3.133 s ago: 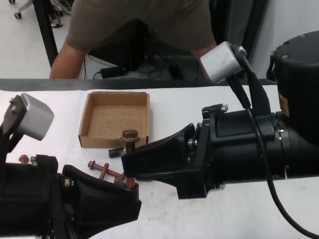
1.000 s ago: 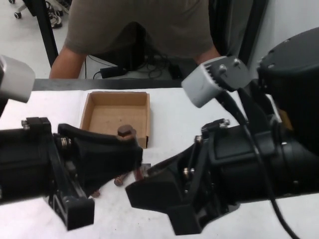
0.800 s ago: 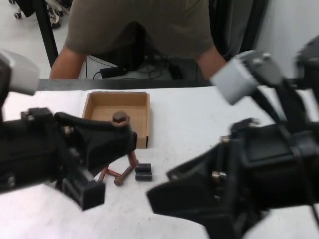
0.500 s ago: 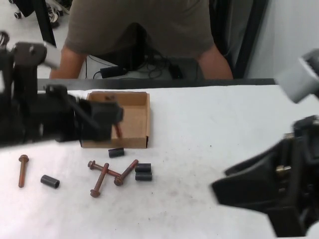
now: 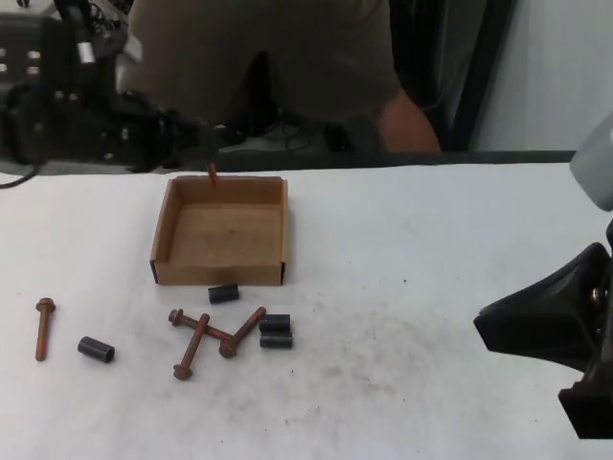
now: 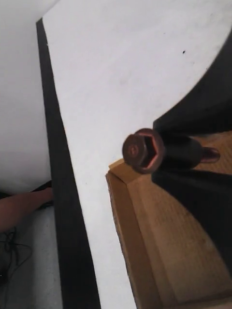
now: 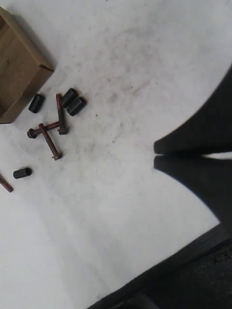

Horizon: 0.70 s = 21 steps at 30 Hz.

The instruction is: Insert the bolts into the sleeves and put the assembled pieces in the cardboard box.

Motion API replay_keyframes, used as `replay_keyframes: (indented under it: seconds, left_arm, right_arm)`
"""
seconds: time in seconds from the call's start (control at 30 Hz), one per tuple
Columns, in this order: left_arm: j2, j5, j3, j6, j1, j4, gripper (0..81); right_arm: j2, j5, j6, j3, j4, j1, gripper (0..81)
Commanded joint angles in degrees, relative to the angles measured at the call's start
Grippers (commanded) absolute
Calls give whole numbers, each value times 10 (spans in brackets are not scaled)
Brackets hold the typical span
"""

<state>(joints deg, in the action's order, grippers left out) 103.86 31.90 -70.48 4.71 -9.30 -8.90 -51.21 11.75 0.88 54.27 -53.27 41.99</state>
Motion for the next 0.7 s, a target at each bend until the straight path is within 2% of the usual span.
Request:
replay_keyframes:
  seconds: [0.0, 0.27, 0.4, 0.47, 0.67]
  left_arm:
    - [59, 8, -58, -5, 0, -30, 8]
    - [124, -40, -98, 18, 0, -91, 8]
    - [131, -31, -98, 17, 0, -126, 10]
    - [132, -30, -98, 17, 0, -141, 68]
    - [132, -34, -98, 22, 0, -150, 337]
  right_arm:
    - [1, -51, 20, 6, 5, -3, 4]
    - [-21, -68, 20, 6, 4, -3, 4]
    - [-35, -68, 22, 6, 9, -3, 4]
    - [-40, -68, 24, 6, 18, -3, 4]
    - [-41, -68, 25, 6, 32, -3, 4]
